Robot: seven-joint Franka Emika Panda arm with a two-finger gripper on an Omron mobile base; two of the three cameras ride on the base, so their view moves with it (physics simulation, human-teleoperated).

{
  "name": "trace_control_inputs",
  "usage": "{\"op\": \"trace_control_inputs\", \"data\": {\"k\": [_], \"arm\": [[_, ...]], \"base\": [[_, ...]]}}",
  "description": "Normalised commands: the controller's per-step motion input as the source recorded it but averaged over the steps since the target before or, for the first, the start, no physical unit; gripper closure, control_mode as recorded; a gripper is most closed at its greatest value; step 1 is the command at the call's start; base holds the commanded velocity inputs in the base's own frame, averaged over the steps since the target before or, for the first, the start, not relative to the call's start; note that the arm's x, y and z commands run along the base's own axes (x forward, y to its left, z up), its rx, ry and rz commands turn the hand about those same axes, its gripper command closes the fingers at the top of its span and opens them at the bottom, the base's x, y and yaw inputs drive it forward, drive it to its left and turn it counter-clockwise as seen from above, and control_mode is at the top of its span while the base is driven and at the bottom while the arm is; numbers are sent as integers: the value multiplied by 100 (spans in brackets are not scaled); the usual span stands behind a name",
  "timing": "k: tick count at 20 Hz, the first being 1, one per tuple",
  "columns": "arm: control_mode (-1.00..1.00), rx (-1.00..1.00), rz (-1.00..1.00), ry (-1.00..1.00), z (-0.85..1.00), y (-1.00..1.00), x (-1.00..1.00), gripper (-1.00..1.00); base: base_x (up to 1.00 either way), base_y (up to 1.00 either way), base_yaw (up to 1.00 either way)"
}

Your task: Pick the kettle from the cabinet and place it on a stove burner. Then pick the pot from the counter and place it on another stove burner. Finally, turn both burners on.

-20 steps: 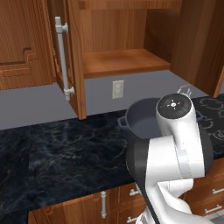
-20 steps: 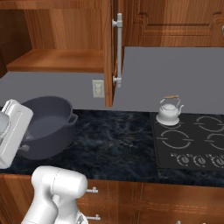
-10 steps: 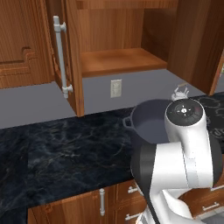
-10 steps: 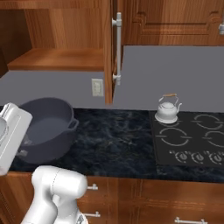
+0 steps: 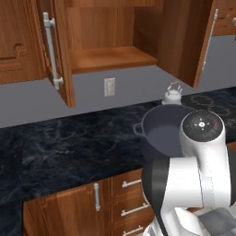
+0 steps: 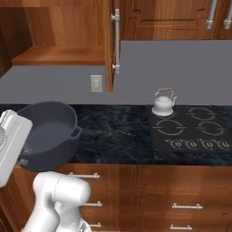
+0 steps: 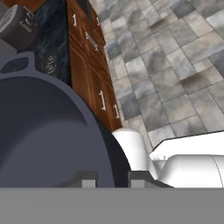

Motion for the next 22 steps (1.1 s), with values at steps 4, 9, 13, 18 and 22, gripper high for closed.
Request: {"op": "trace_control_inputs", "data": {"k": [4,9,13,18,22], "arm": [[100,0,0,0,0,0,0,100],[100,0,0,0,0,0,0,100],[100,0,0,0,0,0,0,100],[100,0,0,0,0,0,0,100],[100,0,0,0,0,0,0,100]], "base": [[-17,-62,-10],[-21,-79,-8],[-37,-78,-7],[-20,-74,-6],[3,-62,0]]}}
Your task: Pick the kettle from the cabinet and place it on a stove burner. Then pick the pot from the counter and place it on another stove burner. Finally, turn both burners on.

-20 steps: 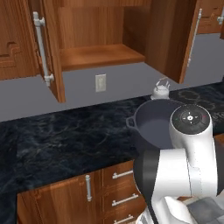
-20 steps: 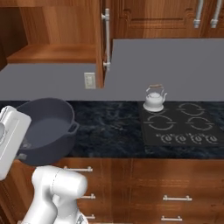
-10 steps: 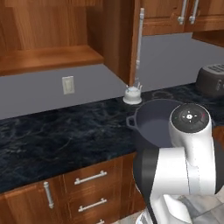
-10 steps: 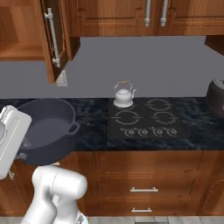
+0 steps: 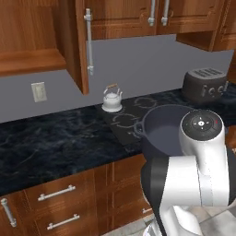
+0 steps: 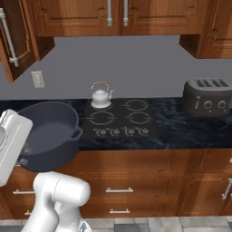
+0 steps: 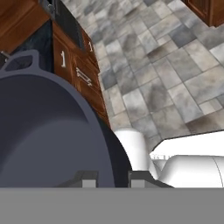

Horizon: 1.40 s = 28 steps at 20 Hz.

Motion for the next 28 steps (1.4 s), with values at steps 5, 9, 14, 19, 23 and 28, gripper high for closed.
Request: {"op": "trace_control_inputs", "data": {"k": [5,9,14,19,23,28], "arm": [[100,0,0,0,0,0,0,100],[100,0,0,0,0,0,0,100],[100,0,0,0,0,0,0,100],[100,0,0,0,0,0,0,100],[100,0,0,0,0,0,0,100],[100,0,0,0,0,0,0,100]], "base": [[24,-49,3],[27,-42,6],[41,-30,10],[56,-23,14],[54,-26,13],[32,-41,9]]}}
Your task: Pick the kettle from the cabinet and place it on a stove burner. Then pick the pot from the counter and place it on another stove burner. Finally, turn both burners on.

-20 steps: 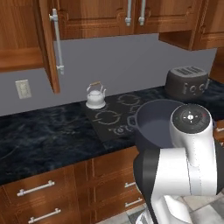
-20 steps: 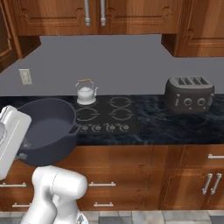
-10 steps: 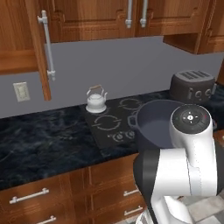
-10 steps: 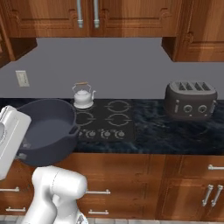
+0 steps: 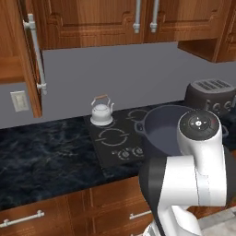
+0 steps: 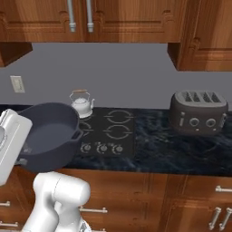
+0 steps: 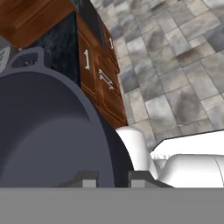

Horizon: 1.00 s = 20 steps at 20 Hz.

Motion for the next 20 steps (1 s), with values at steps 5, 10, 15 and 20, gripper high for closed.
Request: {"op": "trace_control_inputs", "data": {"k": [5,10,15,20], "arm": [[100,0,0,0,0,0,0,100],[100,0,0,0,0,0,0,100],[100,0,0,0,0,0,0,100],[100,0,0,0,0,0,0,100]], "base": [[28,-42,10],[46,-13,14],[43,-5,18],[22,-11,18]]}}
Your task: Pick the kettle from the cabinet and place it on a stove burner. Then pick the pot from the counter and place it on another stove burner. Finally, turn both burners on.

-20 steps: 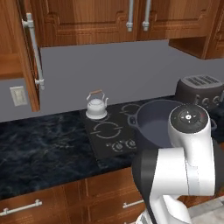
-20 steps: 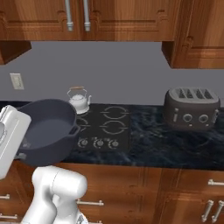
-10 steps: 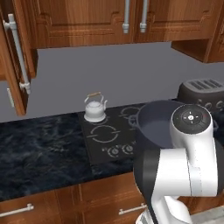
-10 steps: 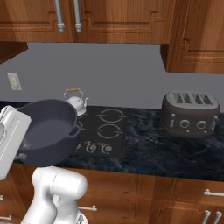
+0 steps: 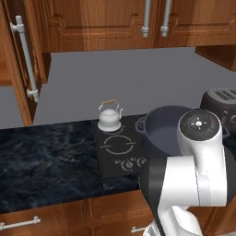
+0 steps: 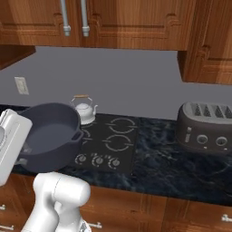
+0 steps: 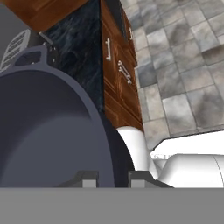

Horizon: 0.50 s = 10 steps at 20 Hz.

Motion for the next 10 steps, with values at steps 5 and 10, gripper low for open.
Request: {"op": "trace_control_inputs", "data": {"k": [5,10], "arm": [[100,0,0,0,0,0,0,100],[100,0,0,0,0,0,0,100]], "base": [[4,-12,18],[11,-2,12]]}}
